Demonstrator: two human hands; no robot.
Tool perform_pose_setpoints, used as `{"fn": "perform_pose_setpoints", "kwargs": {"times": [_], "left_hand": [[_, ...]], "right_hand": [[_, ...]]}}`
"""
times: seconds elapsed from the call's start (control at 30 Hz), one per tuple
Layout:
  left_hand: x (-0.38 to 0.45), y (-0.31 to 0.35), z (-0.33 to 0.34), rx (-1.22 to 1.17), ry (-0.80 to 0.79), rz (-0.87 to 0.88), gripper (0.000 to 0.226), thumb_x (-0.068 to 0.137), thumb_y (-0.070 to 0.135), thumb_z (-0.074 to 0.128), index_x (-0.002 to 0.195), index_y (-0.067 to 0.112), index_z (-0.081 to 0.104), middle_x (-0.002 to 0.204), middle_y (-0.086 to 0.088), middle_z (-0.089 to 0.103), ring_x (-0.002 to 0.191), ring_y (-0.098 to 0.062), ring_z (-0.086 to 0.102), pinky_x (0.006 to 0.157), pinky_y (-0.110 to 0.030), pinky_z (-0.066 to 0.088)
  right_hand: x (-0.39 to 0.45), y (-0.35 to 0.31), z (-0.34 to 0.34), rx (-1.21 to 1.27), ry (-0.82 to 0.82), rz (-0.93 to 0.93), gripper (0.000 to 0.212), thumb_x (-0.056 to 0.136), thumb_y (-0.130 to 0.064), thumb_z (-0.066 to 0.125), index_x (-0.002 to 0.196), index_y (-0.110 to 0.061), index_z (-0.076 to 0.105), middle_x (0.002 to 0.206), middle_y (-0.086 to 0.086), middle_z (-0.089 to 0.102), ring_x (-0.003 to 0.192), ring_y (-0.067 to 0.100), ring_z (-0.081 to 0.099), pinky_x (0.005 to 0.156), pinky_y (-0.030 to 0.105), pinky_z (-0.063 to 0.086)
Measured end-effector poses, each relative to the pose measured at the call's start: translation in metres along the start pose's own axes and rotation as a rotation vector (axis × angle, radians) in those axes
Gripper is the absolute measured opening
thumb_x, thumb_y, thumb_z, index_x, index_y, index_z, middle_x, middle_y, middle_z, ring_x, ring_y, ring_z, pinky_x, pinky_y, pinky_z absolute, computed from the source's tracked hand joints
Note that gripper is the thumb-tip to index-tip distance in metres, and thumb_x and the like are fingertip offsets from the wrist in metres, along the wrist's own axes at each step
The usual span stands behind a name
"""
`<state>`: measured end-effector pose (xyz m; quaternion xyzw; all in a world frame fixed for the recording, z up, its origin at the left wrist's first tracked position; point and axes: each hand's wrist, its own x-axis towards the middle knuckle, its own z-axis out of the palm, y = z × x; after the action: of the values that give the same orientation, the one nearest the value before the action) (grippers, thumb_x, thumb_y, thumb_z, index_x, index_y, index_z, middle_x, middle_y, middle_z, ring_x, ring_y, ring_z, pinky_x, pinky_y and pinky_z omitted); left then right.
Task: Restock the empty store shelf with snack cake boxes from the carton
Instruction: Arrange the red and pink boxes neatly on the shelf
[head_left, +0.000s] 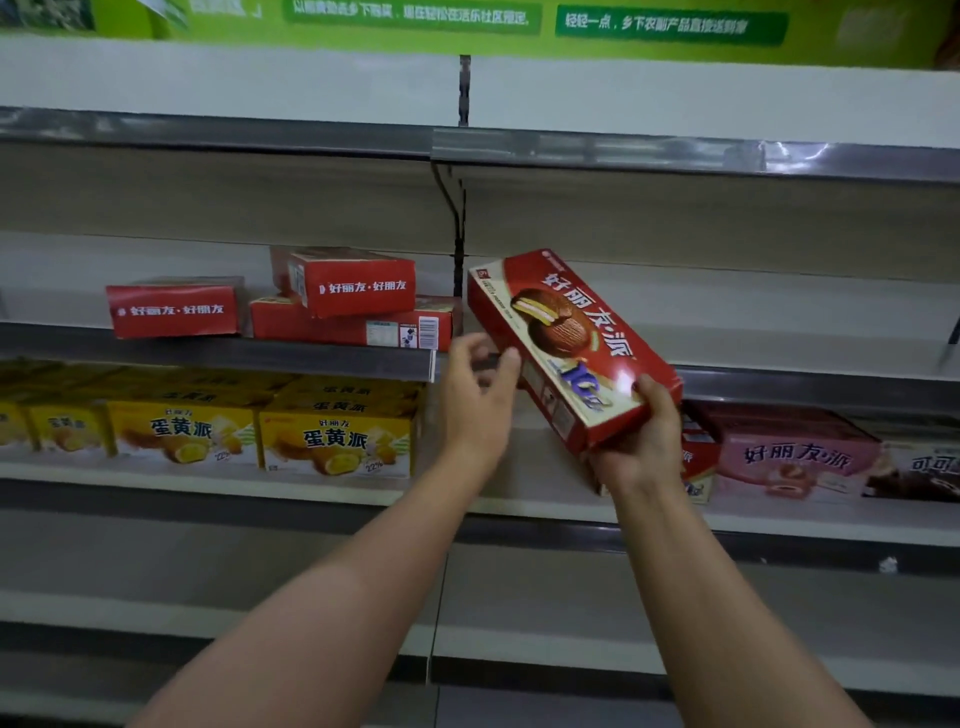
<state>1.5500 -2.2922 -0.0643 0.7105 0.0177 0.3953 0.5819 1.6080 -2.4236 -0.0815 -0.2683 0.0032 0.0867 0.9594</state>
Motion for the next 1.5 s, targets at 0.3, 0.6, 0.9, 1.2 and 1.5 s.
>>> {"fn": "perform_pose_setpoints", "kwargs": {"times": [0.3,0.6,0.9,1.2,1.5], "left_hand": [[-0.027,-0.033,-0.013,-0.177,0.1,-0.197,0.068,0.086,0.034,0.066,0.143,0.021,0.03,0.123,0.008,0.052,0.104,-0.004,0.052,0.088,-0.023,0.044],[-0.06,-0.105,-0.033,-0.298,-0.012,-0.549,0.088,0.082,0.003,0.07,0.145,0.034,0.017,0.108,-0.002,0.061,0.093,-0.02,0.066,0.07,-0.033,0.055],[-0.027,-0.145,-0.045,-0.115,-0.087,-0.654,0.028,0.084,0.005,0.068,0.109,0.013,0.059,0.106,-0.008,0.069,0.102,-0.027,0.065,0.085,-0.038,0.054],[0.014,-0.207,-0.047,0.632,-0.097,-0.335,0.046,0.082,0.042,0.069,0.118,0.014,0.061,0.124,-0.012,0.058,0.11,-0.032,0.057,0.092,-0.047,0.049],[0.03,-0.229,-0.033,0.747,-0.069,-0.421,0.027,0.092,0.018,0.057,0.115,0.005,0.056,0.114,-0.016,0.062,0.103,-0.034,0.059,0.075,-0.034,0.042]], "right_hand": [[-0.012,-0.004,-0.091,-0.084,-0.262,0.134,0.074,0.029,-0.038,0.096,0.095,-0.008,0.078,0.107,0.019,0.07,0.091,0.035,0.07,0.076,0.056,0.056],[-0.004,-0.003,-0.142,-0.253,-0.158,0.228,0.083,0.022,-0.027,0.098,0.098,-0.007,0.072,0.098,0.018,0.072,0.082,0.032,0.071,0.069,0.048,0.059],[0.02,0.004,-0.102,-0.689,-0.005,0.069,0.039,0.092,-0.022,0.058,0.13,-0.012,0.054,0.098,0.008,0.072,0.076,0.019,0.07,0.067,0.036,0.059],[0.087,0.042,-0.083,-1.335,0.167,-0.208,0.035,0.098,-0.025,0.052,0.13,-0.012,0.054,0.126,0.012,0.061,0.116,0.029,0.056,0.104,0.046,0.042],[0.112,0.085,-0.1,-1.638,0.41,-0.314,0.056,0.087,-0.015,0.064,0.137,-0.016,0.039,0.131,0.015,0.047,0.111,0.036,0.056,0.088,0.039,0.045]]}}
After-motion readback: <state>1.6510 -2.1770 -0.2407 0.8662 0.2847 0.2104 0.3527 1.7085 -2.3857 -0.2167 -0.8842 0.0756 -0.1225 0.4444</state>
